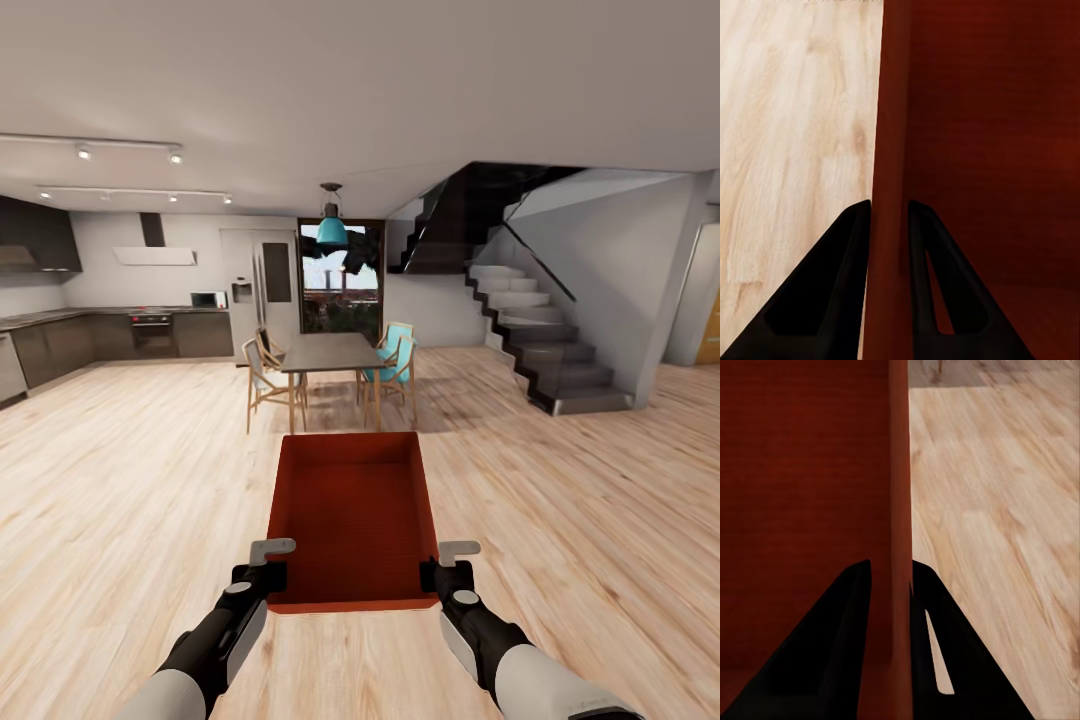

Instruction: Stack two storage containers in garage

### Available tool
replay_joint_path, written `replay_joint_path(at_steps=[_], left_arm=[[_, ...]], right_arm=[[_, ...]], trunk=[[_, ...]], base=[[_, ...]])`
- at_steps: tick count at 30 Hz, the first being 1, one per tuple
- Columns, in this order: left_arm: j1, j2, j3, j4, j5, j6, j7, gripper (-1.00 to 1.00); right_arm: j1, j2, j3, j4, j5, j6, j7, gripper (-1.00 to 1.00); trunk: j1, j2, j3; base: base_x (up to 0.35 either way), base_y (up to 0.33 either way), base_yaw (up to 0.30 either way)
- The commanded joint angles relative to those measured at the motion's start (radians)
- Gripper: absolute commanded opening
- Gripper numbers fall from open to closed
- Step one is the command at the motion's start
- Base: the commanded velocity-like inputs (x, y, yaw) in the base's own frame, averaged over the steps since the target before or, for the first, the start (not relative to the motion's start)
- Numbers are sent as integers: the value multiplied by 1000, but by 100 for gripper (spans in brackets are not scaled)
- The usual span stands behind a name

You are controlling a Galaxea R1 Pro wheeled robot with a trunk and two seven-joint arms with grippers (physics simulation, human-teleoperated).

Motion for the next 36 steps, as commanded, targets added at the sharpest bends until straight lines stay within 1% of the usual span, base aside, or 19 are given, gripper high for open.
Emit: replay_joint_path(at_steps=[1,11,23,36], left_arm=[[0,-1,1,-4,-12,-25,12,-100],[0,-1,1,-4,-12,-25,12,-100],[0,-1,1,-4,-11,-25,12,-100],[0,-1,1,-4,-11,-25,12,-100]], right_arm=[[-1,1,-41,3,-14,-4,-80,-100],[-1,0,-43,2,-22,2,-79,-100],[-1,2,-43,0,-20,0,-79,-100],[-1,1,-45,0,-20,5,-80,-100]], trunk=[[1,-1,-1],[1,-1,-1],[1,-1,-1],[1,-1,-1]], base=[[322,0,0],[322,0,0],[322,0,-8],[322,0,-223]])
